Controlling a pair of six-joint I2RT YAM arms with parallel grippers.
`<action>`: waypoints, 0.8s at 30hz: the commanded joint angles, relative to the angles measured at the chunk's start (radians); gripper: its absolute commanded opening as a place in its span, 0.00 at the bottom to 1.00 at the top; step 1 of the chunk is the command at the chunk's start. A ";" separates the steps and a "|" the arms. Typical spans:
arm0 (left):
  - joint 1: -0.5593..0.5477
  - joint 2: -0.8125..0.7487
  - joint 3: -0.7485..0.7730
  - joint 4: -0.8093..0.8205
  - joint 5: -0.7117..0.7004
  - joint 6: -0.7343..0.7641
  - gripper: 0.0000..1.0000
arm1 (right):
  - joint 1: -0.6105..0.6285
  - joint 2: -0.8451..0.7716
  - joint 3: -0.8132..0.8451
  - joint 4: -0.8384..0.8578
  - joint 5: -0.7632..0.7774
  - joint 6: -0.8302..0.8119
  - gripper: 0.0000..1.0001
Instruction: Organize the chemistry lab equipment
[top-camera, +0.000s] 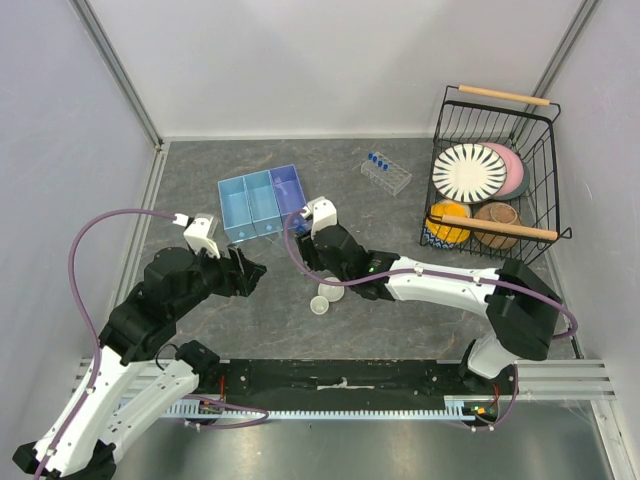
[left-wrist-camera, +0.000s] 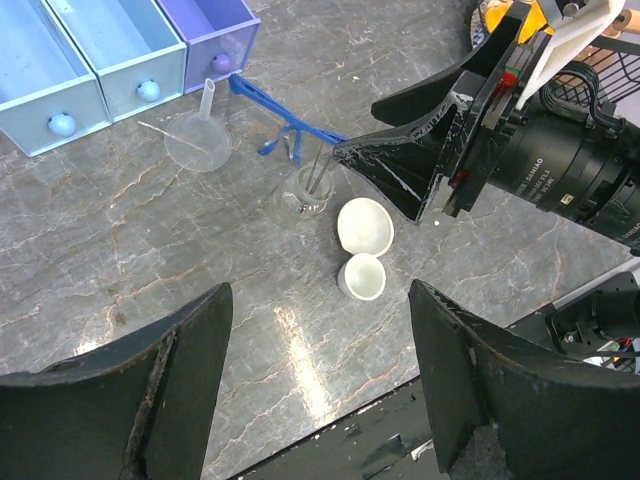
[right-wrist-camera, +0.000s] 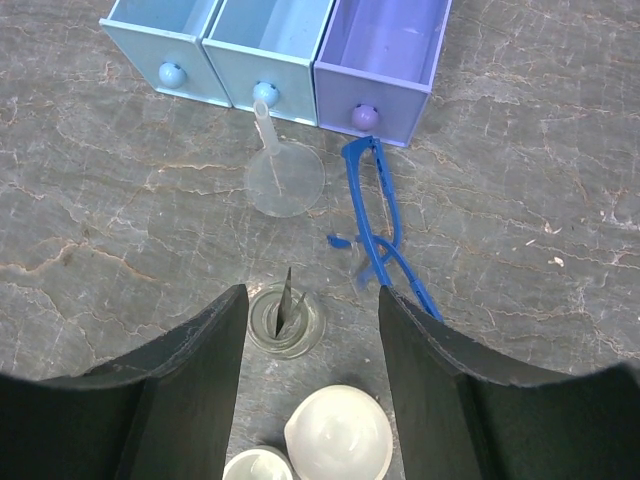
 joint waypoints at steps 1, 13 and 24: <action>-0.002 0.010 0.001 0.050 -0.004 0.041 0.78 | 0.002 0.012 -0.003 0.045 -0.004 0.002 0.62; -0.002 0.006 -0.001 0.042 -0.006 0.039 0.77 | 0.003 0.085 0.008 0.090 -0.043 0.028 0.59; -0.002 0.006 -0.004 0.035 -0.016 0.047 0.77 | 0.003 0.127 0.029 0.099 -0.038 0.030 0.40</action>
